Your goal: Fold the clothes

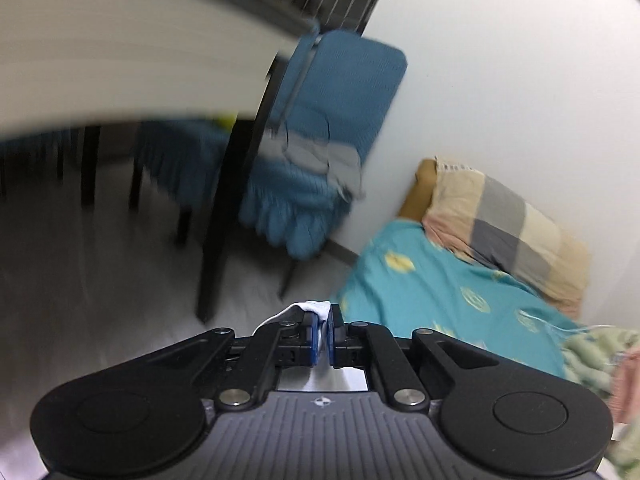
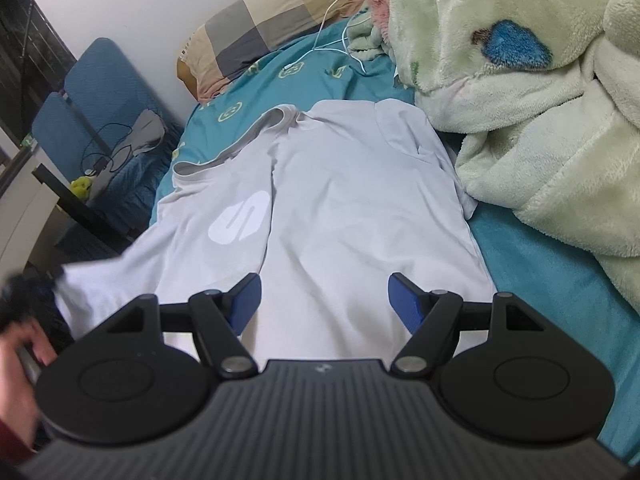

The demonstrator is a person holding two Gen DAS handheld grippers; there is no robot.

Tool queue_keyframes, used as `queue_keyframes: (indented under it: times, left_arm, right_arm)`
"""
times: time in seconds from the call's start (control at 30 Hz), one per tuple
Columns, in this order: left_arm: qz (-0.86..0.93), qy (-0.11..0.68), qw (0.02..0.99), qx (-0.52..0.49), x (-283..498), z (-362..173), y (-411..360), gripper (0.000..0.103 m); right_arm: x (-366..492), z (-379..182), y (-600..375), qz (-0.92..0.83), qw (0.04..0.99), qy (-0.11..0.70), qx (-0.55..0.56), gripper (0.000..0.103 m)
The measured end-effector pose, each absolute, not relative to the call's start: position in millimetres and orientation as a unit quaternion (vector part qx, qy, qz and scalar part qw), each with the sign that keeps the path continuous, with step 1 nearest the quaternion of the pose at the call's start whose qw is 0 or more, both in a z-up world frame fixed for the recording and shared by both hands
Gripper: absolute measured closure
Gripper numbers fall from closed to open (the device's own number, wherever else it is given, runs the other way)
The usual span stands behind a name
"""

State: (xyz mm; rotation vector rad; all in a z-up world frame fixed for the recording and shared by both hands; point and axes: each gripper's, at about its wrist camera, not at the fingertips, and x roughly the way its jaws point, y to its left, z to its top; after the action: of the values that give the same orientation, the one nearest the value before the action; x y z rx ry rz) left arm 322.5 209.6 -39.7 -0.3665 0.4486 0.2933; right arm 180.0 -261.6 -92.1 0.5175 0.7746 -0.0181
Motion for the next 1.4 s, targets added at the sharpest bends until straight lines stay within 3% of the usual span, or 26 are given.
queue_keyframes:
  times: [0.2, 0.3, 0.47, 0.73, 1.0, 1.1, 1.2, 1.3, 1.33, 1.37, 1.4]
  left_arm:
    - [0.205, 0.269, 0.937, -0.091, 404.1, -43.8, 208.7, 0.098]
    - [0.192, 0.308, 0.924, -0.119, 421.6, -74.4, 213.1, 0.096]
    - [0.167, 0.368, 0.894, -0.193, 404.4, -107.9, 221.8, 0.078]
    - [0.08, 0.486, 0.853, -0.172, 255.5, -86.9, 187.9, 0.043]
    - [-0.023, 0.592, 0.772, -0.23, 122.8, -77.6, 119.6, 0.031]
    - [-0.029, 0.614, 0.764, -0.194, 98.0, -80.1, 93.0, 0.032]
    - [-0.012, 0.622, 0.761, -0.187, 84.0, -84.5, 86.7, 0.041]
    - [-0.009, 0.617, 0.766, -0.181, 85.3, -87.0, 87.7, 0.066]
    - [-0.008, 0.617, 0.766, -0.18, 85.6, -87.2, 89.0, 0.086]
    - [-0.013, 0.618, 0.766, -0.176, 83.0, -82.8, 90.3, 0.098]
    - [-0.019, 0.619, 0.766, -0.171, 80.2, -78.0, 91.5, 0.098]
  right_arm:
    - [191.9, -99.2, -255.2, -0.016, 0.897, 0.381, 0.223, 0.031]
    - [199.2, -102.8, -249.9, -0.015, 0.899, 0.385, 0.209, 0.031]
    - [203.8, -104.1, -242.5, -0.007, 0.901, 0.388, 0.196, 0.031]
    - [196.2, -94.7, -237.0, 0.006, 0.907, 0.38, 0.184, 0.031]
    - [165.6, -75.9, -242.4, 0.012, 0.912, 0.362, 0.19, 0.031]
    - [157.0, -75.3, -244.7, 0.01, 0.912, 0.363, 0.192, 0.031]
    - [151.7, -75.7, -249.4, 0.006, 0.91, 0.364, 0.201, 0.031]
    - [149.3, -76.5, -254.6, 0.001, 0.907, 0.363, 0.212, 0.031]
    - [149.6, -76.8, -255.3, 0.001, 0.907, 0.363, 0.213, 0.031]
    - [149.9, -77.3, -255.1, 0.0, 0.907, 0.364, 0.211, 0.031]
    - [150.0, -77.9, -255.0, 0.001, 0.907, 0.366, 0.211, 0.031]
